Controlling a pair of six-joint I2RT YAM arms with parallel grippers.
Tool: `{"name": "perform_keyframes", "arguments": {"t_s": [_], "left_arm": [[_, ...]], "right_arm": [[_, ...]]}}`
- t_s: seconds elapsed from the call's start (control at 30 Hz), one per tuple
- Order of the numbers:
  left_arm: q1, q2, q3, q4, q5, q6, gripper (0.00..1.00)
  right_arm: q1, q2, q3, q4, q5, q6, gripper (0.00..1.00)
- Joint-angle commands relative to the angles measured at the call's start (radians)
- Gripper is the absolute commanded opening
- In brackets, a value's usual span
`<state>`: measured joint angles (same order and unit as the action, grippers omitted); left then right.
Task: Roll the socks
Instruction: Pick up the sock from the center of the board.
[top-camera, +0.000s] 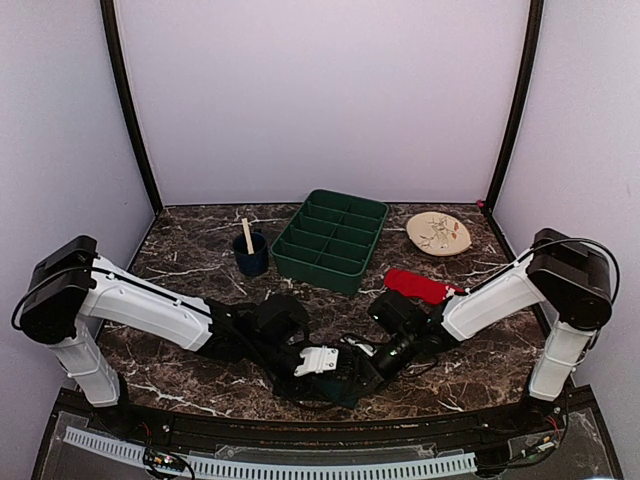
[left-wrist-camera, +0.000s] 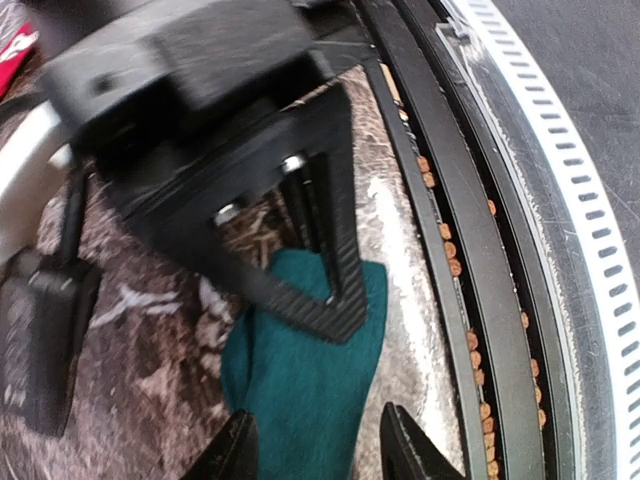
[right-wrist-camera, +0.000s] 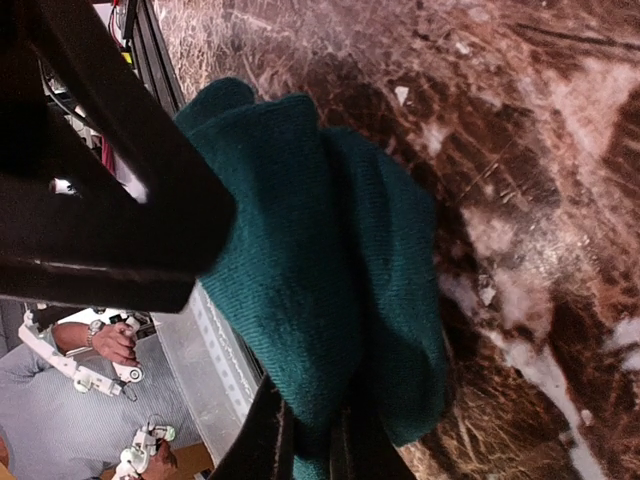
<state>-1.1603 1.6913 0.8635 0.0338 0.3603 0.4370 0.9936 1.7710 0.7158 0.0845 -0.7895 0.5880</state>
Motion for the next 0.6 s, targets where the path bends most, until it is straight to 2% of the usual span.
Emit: {"name": "perform_keyframes", "arguments": {"t_s": [0.0, 0.57], "left_arm": [[-0.028, 0.030, 0.047, -0.070, -0.041, 0.079, 0.45], [-0.039, 0.124, 0.112, -0.106, -0.142, 0.130, 0.47]], "right_arm": [[-0.007, 0.024, 0.000, 0.007, -0.032, 0.023, 0.00], [-0.007, 0.036, 0.018, -0.009, -0.065, 0.006, 0.00]]}}
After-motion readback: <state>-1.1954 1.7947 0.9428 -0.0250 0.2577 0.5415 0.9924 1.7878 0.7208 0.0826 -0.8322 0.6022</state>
